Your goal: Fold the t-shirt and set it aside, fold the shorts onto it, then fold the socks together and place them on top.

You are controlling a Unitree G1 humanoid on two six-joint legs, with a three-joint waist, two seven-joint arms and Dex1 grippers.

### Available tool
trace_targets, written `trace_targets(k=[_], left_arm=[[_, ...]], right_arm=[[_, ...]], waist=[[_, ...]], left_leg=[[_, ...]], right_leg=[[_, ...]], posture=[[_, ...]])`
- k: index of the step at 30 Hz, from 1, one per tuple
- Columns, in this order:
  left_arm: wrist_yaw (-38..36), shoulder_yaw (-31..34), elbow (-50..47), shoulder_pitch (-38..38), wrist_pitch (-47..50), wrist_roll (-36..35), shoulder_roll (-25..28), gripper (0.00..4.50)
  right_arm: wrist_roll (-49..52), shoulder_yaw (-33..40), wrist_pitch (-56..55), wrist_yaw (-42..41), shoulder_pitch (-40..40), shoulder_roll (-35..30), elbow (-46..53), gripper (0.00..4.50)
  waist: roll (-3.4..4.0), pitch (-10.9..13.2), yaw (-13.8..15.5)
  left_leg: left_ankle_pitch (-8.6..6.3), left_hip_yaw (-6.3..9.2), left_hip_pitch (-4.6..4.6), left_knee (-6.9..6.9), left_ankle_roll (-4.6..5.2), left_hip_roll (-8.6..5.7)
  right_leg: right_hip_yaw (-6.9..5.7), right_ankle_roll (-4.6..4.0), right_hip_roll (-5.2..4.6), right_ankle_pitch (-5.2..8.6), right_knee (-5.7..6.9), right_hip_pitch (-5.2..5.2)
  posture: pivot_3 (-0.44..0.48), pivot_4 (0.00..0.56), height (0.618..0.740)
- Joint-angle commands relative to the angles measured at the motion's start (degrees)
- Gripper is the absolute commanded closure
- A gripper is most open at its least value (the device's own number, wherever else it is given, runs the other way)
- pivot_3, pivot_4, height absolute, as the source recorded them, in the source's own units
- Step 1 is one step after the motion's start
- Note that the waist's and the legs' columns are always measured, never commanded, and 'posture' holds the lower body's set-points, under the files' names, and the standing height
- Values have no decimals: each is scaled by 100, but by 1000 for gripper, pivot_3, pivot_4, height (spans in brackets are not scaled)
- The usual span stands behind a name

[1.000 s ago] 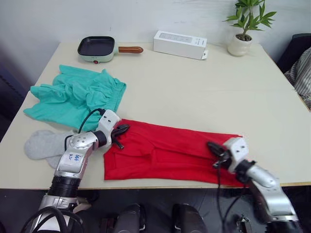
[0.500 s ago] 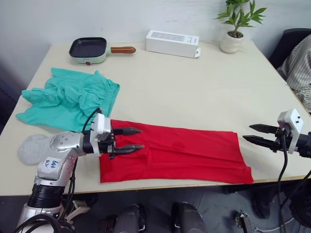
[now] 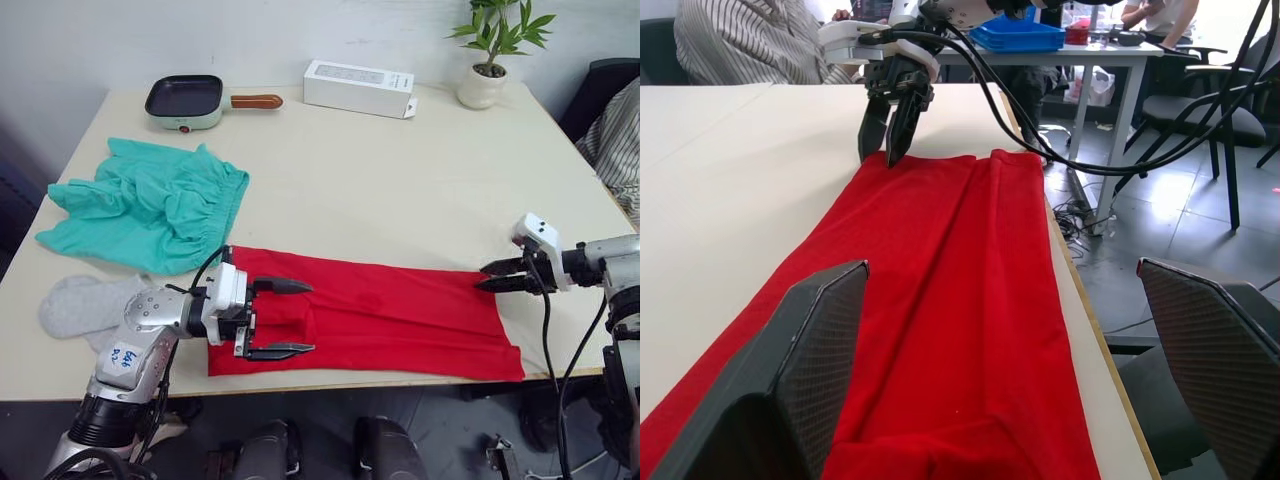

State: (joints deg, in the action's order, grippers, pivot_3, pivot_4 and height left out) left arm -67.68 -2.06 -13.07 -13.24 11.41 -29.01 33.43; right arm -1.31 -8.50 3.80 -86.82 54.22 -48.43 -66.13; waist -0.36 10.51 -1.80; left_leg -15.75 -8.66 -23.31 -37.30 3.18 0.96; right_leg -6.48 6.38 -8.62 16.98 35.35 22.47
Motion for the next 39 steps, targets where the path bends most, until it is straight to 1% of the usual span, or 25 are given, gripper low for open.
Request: trace_targets(k=[1, 3, 4, 7, 11, 12, 13, 18, 19, 21, 22, 23, 24, 25, 27, 29, 30, 32, 33, 34, 35, 37, 39], left_arm=[[123, 157, -75, -53, -176, 27, 8, 0], [192, 164, -26, -81, -223, 48, -11, 0], [259, 183, 0, -103, -232, 54, -34, 0], [544, 259, 136, -210, -293, 141, -143, 0], [1044, 342, 452, -410, -353, 383, -320, 0], [1137, 347, 550, -464, -349, 438, -339, 0], [1232, 352, 656, -523, -344, 500, -357, 0], [1546, 331, 1033, -792, -375, 718, -403, 0], [1558, 321, 1101, -856, -373, 726, -413, 0], [1529, 301, 1185, -963, -231, 662, -409, 0], [1487, 307, 1235, -1039, -86, 575, -402, 0], [1463, 310, 1298, -1119, 32, 530, -389, 0], [1426, 310, 1390, -1208, 92, 514, -382, 0], [1463, 309, 1588, -1349, 70, 603, -383, 0], [1478, 295, 2046, -1641, -31, 784, -368, 0], [1410, 230, 2459, -1877, -127, 939, -325, 0], [1356, 173, 2675, -2003, -183, 1030, -314, 0], [1263, 29, 3138, -2274, -262, 1243, -314, 0], [1200, -56, 3349, -2393, -334, 1356, -319, 0], [1200, -124, 3628, -2559, -461, 1497, -355, 0], [1191, -183, 3940, -2754, -551, 1610, -413, 0], [1148, -293, 4563, -3138, -764, 1814, -538, 0], [1104, -400, 5132, -3450, -1026, 2025, -651, 0]], right_arm=[[-170, -58, -32, -188, 108, 68, -125, 3714], [-242, -68, -161, -183, 190, 81, -151, 4398], [-285, -66, -177, -112, 281, 85, -190, 4456], [-471, -7, -473, 578, 565, 105, -356, 4456], [-806, 133, -1143, 2841, 949, 272, -649, 4456], [-862, 157, -1214, 3296, 1030, 330, -716, 4456], [-931, 143, -1323, 3571, 1083, 386, -770, 4456], [-1068, 189, -1544, 4414, 1200, 602, -954, 4456], [-987, 286, -1515, 4423, 1212, 636, -974, 4456], [-789, 487, -1262, 4104, 1222, 630, -1005, 4456], [-721, 573, -1123, 3914, 1215, 575, -1000, 4028], [-661, 647, -1058, 3748, 1195, 505, -976, 3846], [-590, 746, -1040, 3643, 1172, 428, -935, 3560], [-462, 879, -935, 3497, 1147, 325, -880, 3082], [-195, 1138, -569, 3130, 1079, 70, -724, 2532], [29, 1321, 196, 2826, 1007, -164, -504, 1873], [110, 1353, 774, 2639, 886, -296, -249, 1542], [452, 1435, 2296, 2089, 321, -559, 773, 885], [735, 1544, 3105, 1923, -141, -663, 1563, 546], [1092, 1794, 4036, 1954, -671, -724, 2470, 225], [1417, 2107, 4953, 2106, -1276, -732, 3460, 12], [1905, 2790, 6492, 2545, -2285, -535, 5175, 12], [2132, 3288, 7426, 2974, -3023, -195, 6420, 12]], waist=[[0, 0, 0], [0, 0, -2], [0, 0, -2], [4, 2, -5], [7, 4, -14], [8, 5, -16], [7, 5, -17], [8, 5, -15], [8, 5, -14], [9, 6, 1], [9, 6, 3], [9, 6, 10], [9, 6, 13], [9, 6, 10], [12, 8, 23], [14, 9, 27], [14, 9, 18], [14, 9, 30], [13, 8, 37], [13, 8, 36], [13, 8, 59], [15, 7, 83], [16, 7, 68]], left_leg=[[-8, 0, 0, 0, -14, 0], [-10, 0, 0, 0, -17, 0], [-10, 0, 0, 0, -18, 0], [-11, -1, 0, -2, -19, -2], [-11, -2, 0, -2, -27, -3], [-11, -2, -1, -1, -29, -3], [-10, -2, -1, -1, -31, -3], [6, -4, -2, 7, -6, -2], [7, -4, -4, 6, -4, -2], [14, -7, -8, 5, 6, -4], [16, -7, -12, 3, 10, -4], [18, -7, -11, 2, 12, -5], [19, -7, -11, 0, 15, -7], [21, -7, -12, 0, 17, -8], [22, -8, -12, 2, 20, -11], [24, -8, -13, 0, 23, -13], [24, -8, -13, 1, 24, -14], [23, -8, -12, 3, 23, -12], [22, 1, -13, 3, 22, -9], [19, 10, -17, -1, 16, -6], [19, 16, -21, 1, 16, -3], [18, 30, -35, -8, 14, -2], [19, 28, -63, -19, 15, -2]], right_leg=[[0, 0, 0, 0, 1, 0], [0, 0, 0, 0, 1, 0], [0, 0, 0, 0, 2, 0], [1, 0, -1, 0, 3, 1], [2, 0, -2, 0, 10, 5], [2, 0, -2, 0, 11, 7], [2, 0, -1, 0, 12, 8], [-1, -1, 8, 1, 13, 8], [-3, -1, 9, 1, 16, 8], [-7, 0, 11, 0, 21, 7], [-10, 2, 15, -1, 22, 6], [-11, 4, 16, -2, 23, 5], [-13, 5, 17, -2, 25, 3], [-18, 9, 18, -5, 25, 3], [-22, 12, 18, -6, 25, 2], [-29, 12, 19, -6, 20, 3], [-36, 13, 16, -7, 21, 3], [-40, 14, 10, -7, 20, 3], [-38, 14, 4, -7, 17, 0], [-37, 14, 4, -7, 17, 1], [-35, 14, 3, -7, 16, 0], [-38, 12, 2, -7, 18, 7], [-42, 12, 3, -8, 18, 30]], posture=[[0, 150, 740], [0, 150, 740], [0, 150, 740], [0, 150, 740], [0, 150, 740], [0, 150, 740], [0, 150, 740], [0, 150, 740], [0, 150, 740], [0, 150, 740], [0, 150, 740], [0, 150, 740], [0, 150, 740], [0, 150, 740], [0, 150, 740], [0, 150, 740], [0, 150, 740], [0, 150, 740], [0, 150, 740], [0, 150, 740], [0, 150, 740], [0, 150, 740], [0, 150, 740]])
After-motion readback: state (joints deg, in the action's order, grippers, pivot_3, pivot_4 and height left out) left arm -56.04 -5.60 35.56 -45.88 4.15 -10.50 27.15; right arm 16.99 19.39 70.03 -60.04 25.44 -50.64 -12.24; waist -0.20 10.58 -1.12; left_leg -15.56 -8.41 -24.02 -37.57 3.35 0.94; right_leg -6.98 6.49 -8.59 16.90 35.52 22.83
